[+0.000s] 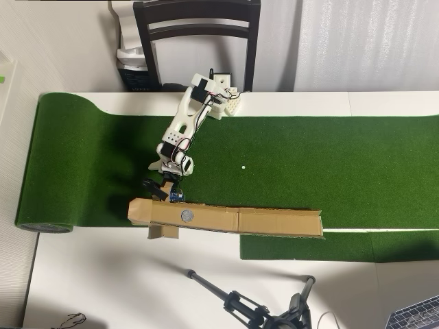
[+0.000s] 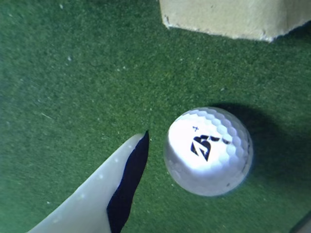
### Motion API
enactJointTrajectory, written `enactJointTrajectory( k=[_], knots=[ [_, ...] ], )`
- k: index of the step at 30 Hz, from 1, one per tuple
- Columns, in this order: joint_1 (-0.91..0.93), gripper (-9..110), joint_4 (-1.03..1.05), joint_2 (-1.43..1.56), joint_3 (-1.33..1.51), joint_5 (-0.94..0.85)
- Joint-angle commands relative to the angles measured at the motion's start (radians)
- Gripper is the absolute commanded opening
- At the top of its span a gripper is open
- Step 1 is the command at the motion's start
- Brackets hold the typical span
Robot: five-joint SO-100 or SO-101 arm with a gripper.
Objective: Pick up the golf ball and place it on the gray mark at the back.
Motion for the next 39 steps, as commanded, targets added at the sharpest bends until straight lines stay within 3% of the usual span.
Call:
enactJointTrajectory(
  k=[1, 39],
  knots=[
    [-0.005, 61, -0.011, 0.025, -0.037, 0.006],
    [-0.026, 61, -0.074, -0.031, 0.006, 0.009]
  ],
)
